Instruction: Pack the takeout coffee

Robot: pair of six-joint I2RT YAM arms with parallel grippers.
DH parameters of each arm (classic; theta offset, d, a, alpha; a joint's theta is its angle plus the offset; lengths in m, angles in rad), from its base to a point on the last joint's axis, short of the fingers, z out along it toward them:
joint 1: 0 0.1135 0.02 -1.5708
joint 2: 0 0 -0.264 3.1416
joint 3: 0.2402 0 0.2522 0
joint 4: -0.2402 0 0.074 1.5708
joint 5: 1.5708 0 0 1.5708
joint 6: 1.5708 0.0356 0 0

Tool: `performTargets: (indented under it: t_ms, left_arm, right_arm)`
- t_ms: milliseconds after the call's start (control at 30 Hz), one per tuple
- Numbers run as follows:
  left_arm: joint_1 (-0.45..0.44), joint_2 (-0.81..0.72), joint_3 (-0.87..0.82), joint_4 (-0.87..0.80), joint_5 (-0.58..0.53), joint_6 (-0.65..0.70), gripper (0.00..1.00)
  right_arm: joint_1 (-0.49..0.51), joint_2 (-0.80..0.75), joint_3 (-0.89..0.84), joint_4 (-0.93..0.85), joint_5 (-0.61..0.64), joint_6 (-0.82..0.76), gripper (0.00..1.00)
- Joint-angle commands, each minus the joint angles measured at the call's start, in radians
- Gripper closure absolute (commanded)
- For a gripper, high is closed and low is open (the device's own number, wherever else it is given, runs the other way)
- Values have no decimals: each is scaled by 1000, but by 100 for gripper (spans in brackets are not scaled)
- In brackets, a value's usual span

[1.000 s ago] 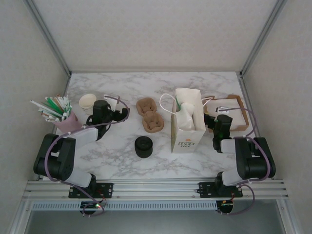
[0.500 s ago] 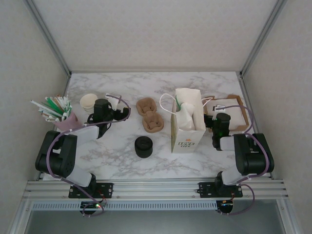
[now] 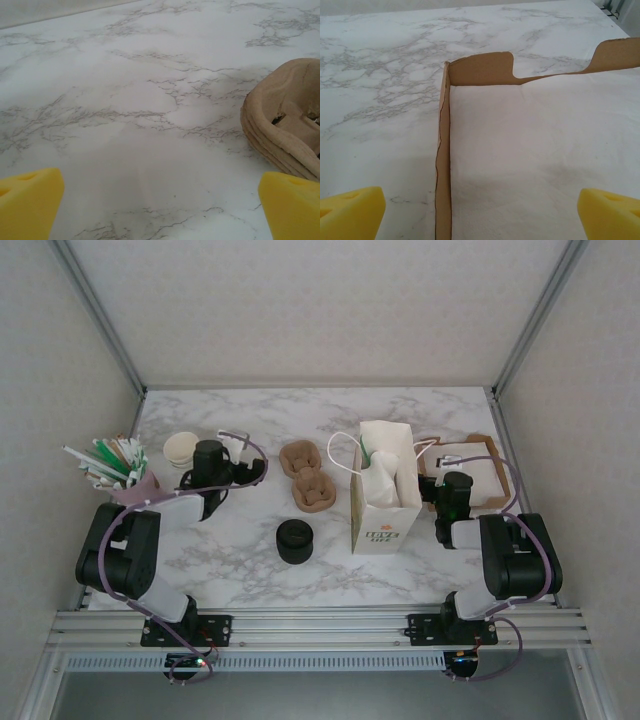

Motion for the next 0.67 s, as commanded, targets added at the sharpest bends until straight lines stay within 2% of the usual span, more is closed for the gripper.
performTargets:
  t_ms: [0,133,633]
  left_arm:
    - [16,0,-46,58,-9,-10,0]
    - [34,9,-93,123,-12,-30,1]
    - [43,34,-70,106,17,-26,1]
  right_arm:
    - [4,10,18,9,-10,-22,1]
    - [4,10,19,10,-10,-22,1]
    - [4,10,18,9,-9,-22,1]
